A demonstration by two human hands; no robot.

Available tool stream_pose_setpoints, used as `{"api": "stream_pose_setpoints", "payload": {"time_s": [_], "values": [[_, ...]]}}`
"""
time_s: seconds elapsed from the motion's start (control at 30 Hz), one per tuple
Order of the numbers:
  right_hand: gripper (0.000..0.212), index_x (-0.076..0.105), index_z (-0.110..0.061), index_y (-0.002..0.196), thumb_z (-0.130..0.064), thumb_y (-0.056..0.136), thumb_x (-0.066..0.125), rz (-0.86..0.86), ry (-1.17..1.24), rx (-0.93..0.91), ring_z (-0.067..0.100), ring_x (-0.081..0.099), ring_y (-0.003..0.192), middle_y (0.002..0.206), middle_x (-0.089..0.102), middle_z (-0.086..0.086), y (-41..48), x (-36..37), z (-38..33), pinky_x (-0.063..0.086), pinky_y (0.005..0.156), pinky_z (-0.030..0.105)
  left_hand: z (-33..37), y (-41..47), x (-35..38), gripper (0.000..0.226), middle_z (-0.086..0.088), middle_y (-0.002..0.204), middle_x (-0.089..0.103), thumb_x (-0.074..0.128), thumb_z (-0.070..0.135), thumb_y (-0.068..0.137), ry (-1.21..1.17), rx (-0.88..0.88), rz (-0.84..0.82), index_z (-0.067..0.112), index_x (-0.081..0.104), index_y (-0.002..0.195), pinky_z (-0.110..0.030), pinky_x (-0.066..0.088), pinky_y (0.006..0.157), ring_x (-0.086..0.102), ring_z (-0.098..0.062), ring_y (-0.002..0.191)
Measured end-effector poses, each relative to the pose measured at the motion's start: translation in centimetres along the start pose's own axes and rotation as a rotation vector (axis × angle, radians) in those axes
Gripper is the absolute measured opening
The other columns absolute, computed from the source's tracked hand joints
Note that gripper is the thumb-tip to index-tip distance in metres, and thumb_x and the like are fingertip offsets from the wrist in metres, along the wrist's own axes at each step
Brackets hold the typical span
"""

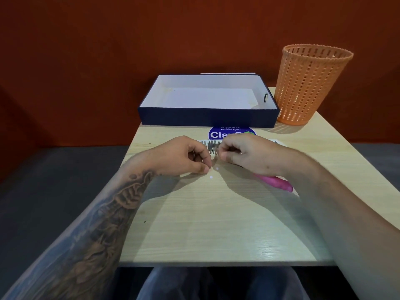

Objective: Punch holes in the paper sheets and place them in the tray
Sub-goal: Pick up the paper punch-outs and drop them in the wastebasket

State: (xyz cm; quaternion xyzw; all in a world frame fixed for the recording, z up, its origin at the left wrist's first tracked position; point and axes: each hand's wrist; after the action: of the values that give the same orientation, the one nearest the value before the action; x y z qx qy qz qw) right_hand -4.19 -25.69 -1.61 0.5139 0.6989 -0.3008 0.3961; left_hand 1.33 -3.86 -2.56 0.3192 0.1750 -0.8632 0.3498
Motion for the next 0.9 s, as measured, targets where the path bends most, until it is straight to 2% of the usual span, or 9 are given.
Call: {"api": "stream_pose_setpoints", "payload": {"time_s": [0.2, 0.3, 0.37, 0.43, 0.5, 0.63, 0.7, 0.8, 0.9], "values": [[0.022, 0.058, -0.038, 0.083, -0.029, 0.104, 0.057, -0.028, 0.01, 0.011, -0.001, 0.056, 0.079, 0.084, 0.063, -0.018, 0.0, -0.1, 0.0, 0.04, 0.07, 0.024, 0.7, -0.5, 0.1, 0.012, -0.017, 0.084, 0.072, 0.084, 0.016, 0.081, -0.014, 0.023, -0.034, 0.02, 0.081, 0.092, -0.023, 0.048, 0.066, 0.056, -0.009, 0.067], [0.021, 0.06, -0.036, 0.084, -0.029, 0.103, 0.058, -0.026, 0.033, 0.012, 0.001, 0.055, 0.076, 0.083, 0.063, -0.017, -0.1, -0.2, 0.0, 0.04, 0.069, 0.024, 1.1, -0.6, 0.3, 0.014, -0.012, 0.081, 0.067, 0.086, 0.021, 0.079, 0.031, 0.051, -0.036, 0.026, 0.082, 0.091, -0.034, 0.05, 0.066, 0.054, -0.015, 0.068], [0.021, 0.061, -0.035, 0.084, -0.029, 0.103, 0.058, -0.025, 0.04, 0.002, 0.001, 0.055, 0.075, 0.081, 0.063, -0.016, 0.0, -0.2, 0.0, 0.04, 0.069, 0.024, 1.4, -0.6, 0.5, 0.013, -0.007, 0.085, 0.07, 0.087, 0.024, 0.077, 0.078, 0.048, -0.021, 0.03, 0.083, 0.088, -0.041, 0.055, 0.073, 0.062, -0.024, 0.076], [0.02, 0.061, -0.035, 0.083, -0.03, 0.103, 0.059, -0.027, 0.054, -0.003, 0.001, 0.056, 0.074, 0.081, 0.063, -0.016, 0.0, -0.2, 0.1, 0.041, 0.069, 0.024, 1.8, -0.7, 0.5, 0.009, 0.008, 0.081, 0.072, 0.087, 0.026, 0.077, 0.149, 0.037, 0.0, 0.032, 0.082, 0.083, -0.046, 0.057, 0.079, 0.066, -0.02, 0.081], [0.019, 0.062, -0.034, 0.084, -0.032, 0.103, 0.06, -0.029, 0.073, -0.005, 0.002, 0.056, 0.074, 0.08, 0.064, -0.015, 0.0, -0.2, 0.2, 0.042, 0.07, 0.025, 2.3, -0.7, 0.7, 0.006, 0.017, 0.08, 0.071, 0.084, 0.028, 0.08, 0.266, 0.043, 0.01, 0.033, 0.081, 0.079, -0.046, 0.057, 0.078, 0.066, -0.013, 0.08], [0.017, 0.065, -0.029, 0.086, -0.03, 0.102, 0.061, -0.019, 0.104, -0.009, 0.001, 0.054, 0.07, 0.077, 0.063, -0.014, 0.0, -0.2, 0.4, 0.043, 0.068, 0.024, 2.9, -0.5, 1.4, 0.006, 0.01, 0.085, 0.071, 0.072, 0.03, 0.088, 0.511, 0.071, 0.001, 0.031, 0.073, 0.082, -0.04, 0.056, 0.075, 0.064, -0.009, 0.081], [0.015, 0.066, -0.028, 0.088, -0.028, 0.102, 0.061, -0.005, 0.109, -0.005, -0.003, 0.053, 0.066, 0.074, 0.061, -0.016, 0.0, -0.2, 0.4, 0.04, 0.066, 0.02, 2.6, -0.4, 1.4, 0.009, 0.008, 0.083, 0.07, 0.067, 0.027, 0.091, 0.483, 0.074, -0.03, 0.028, 0.069, 0.083, -0.035, 0.054, 0.07, 0.062, -0.008, 0.076], [0.015, 0.066, -0.029, 0.089, -0.028, 0.102, 0.059, 0.008, 0.112, 0.009, -0.003, 0.055, 0.069, 0.078, 0.064, -0.016, -0.1, -0.5, 0.4, 0.042, 0.068, 0.02, 1.8, -0.5, 0.9, 0.017, 0.01, 0.072, 0.065, 0.06, 0.018, 0.095, 0.28, 0.039, -0.063, 0.026, 0.064, 0.081, -0.024, 0.044, 0.059, 0.054, -0.002, 0.06], [0.015, 0.067, -0.028, 0.09, -0.028, 0.103, 0.059, 0.029, 0.129, 0.008, 0.004, 0.057, 0.078, 0.087, 0.068, -0.012, -0.3, -0.7, 0.4, 0.048, 0.077, 0.025, 1.3, -0.4, 0.3, 0.022, 0.013, 0.067, 0.055, 0.057, 0.016, 0.1, 0.17, 0.04, -0.044, 0.027, 0.059, 0.081, -0.023, 0.04, 0.061, 0.046, -0.003, 0.059]]}}
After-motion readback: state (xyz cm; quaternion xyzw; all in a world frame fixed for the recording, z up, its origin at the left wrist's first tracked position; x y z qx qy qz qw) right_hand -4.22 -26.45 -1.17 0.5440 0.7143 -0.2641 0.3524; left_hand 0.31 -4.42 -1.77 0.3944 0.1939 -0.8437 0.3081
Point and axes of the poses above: each hand's wrist, its own y-axis towards the middle knuckle, its own x-axis out of the palm, z = x × y
